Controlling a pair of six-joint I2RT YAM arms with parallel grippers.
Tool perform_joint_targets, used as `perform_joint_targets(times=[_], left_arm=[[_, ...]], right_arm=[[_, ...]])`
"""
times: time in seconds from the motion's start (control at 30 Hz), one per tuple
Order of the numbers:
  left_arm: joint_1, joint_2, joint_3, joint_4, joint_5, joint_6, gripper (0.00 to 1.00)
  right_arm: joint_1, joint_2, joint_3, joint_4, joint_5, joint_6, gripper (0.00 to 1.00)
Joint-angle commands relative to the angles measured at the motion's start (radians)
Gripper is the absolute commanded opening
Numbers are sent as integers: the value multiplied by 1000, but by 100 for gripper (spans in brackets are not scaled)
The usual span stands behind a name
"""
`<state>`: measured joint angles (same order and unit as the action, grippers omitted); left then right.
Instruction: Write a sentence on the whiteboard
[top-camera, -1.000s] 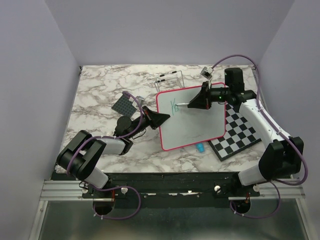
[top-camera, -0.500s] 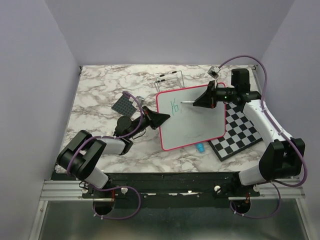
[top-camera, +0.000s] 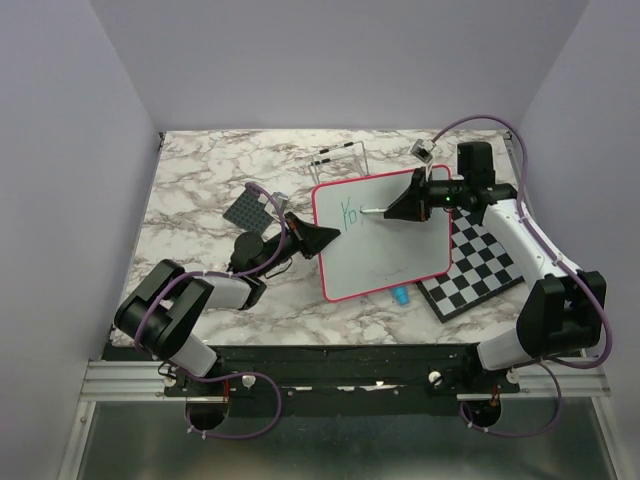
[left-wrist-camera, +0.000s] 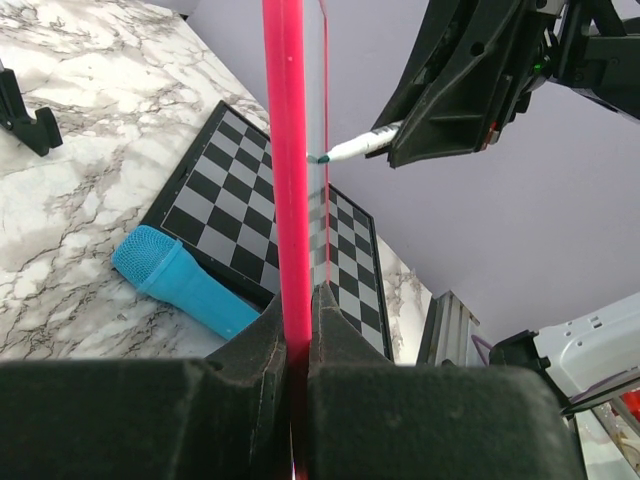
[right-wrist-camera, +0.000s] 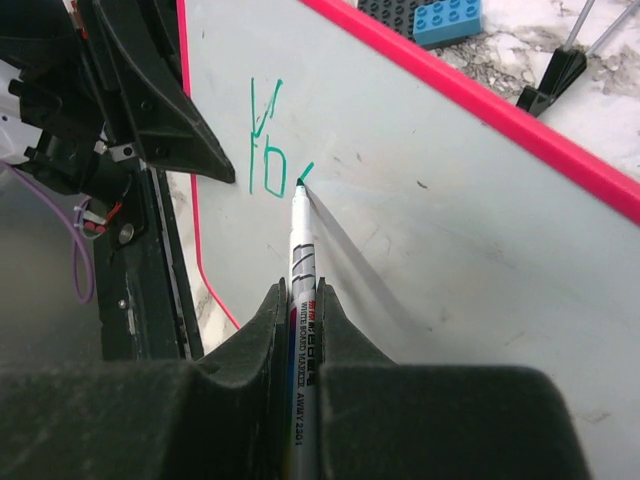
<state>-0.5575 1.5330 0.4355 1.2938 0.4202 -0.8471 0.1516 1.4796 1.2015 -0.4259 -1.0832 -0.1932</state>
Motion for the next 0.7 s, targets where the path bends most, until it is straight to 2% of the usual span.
perform_joint_targets(times=[0.0, 0.23, 0.67], left_arm=[[-5, 12, 12, 128, 31, 72, 0], [-5, 13, 12, 128, 34, 72, 0], [-5, 4, 5, 121, 32, 77, 0]], right_arm=[[8, 8, -31, -51, -9, -57, 0], [8, -16, -49, -86, 14, -88, 1], [-27, -8, 33, -50, 40, -29, 1]])
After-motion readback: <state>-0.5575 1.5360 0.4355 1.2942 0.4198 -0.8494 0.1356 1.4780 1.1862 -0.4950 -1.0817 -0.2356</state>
